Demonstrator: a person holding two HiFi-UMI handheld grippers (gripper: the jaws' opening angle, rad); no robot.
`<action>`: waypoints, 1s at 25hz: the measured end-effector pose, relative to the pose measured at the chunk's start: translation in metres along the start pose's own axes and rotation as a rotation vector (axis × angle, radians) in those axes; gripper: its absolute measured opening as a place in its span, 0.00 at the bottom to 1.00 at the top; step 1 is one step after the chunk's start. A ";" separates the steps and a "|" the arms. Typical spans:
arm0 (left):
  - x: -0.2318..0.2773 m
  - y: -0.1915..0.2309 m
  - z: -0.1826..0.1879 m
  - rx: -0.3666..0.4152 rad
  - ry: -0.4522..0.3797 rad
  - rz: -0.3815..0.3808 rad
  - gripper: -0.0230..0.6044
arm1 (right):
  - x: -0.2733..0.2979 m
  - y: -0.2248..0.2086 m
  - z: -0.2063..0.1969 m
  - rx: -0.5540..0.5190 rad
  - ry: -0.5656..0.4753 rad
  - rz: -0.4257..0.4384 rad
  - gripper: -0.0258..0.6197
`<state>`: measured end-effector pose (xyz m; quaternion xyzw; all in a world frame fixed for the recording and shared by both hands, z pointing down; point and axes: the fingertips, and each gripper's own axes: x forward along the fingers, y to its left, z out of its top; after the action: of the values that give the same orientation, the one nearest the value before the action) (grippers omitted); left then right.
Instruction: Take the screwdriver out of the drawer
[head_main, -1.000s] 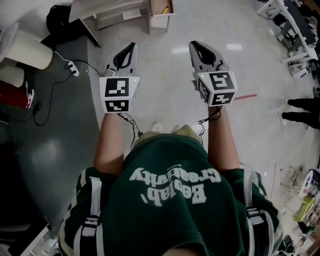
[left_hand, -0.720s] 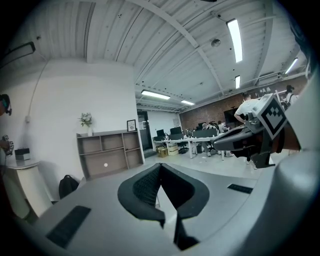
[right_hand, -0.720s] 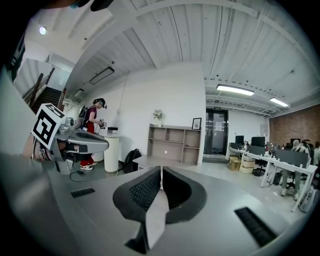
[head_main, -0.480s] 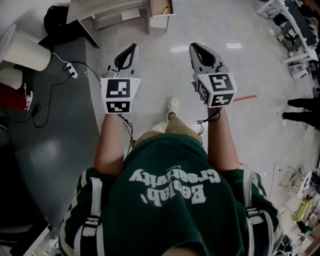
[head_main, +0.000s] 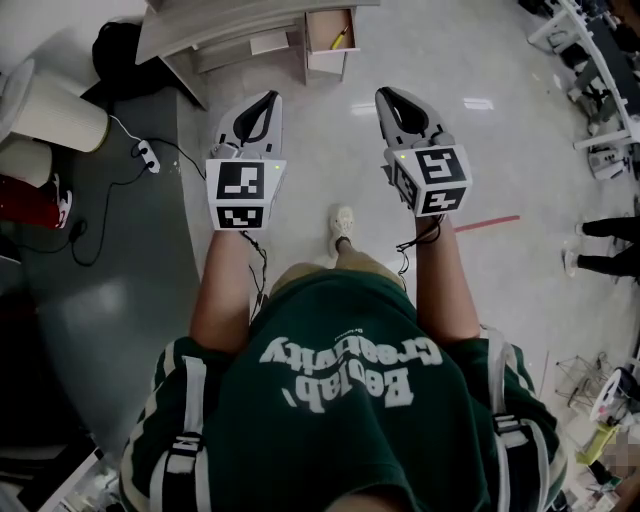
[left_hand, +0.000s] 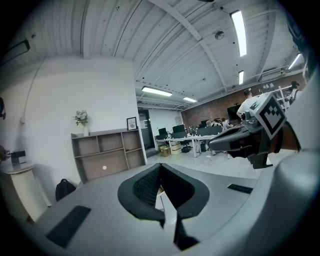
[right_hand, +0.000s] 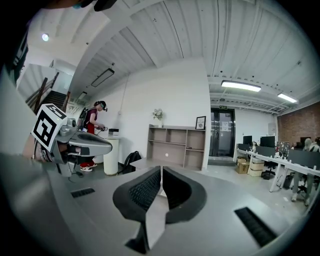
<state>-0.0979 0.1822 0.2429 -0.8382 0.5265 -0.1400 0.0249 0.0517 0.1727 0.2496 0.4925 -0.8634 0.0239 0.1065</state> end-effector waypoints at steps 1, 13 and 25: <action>0.010 0.002 0.003 0.001 0.002 0.003 0.06 | 0.008 -0.008 0.002 -0.003 0.000 0.005 0.10; 0.128 -0.001 0.025 0.005 0.032 0.036 0.06 | 0.082 -0.108 0.002 0.020 0.002 0.060 0.10; 0.203 0.002 0.037 0.047 0.043 0.024 0.07 | 0.137 -0.160 0.000 0.045 -0.015 0.076 0.10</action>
<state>-0.0075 -0.0036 0.2492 -0.8278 0.5335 -0.1699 0.0348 0.1213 -0.0255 0.2681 0.4619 -0.8815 0.0437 0.0876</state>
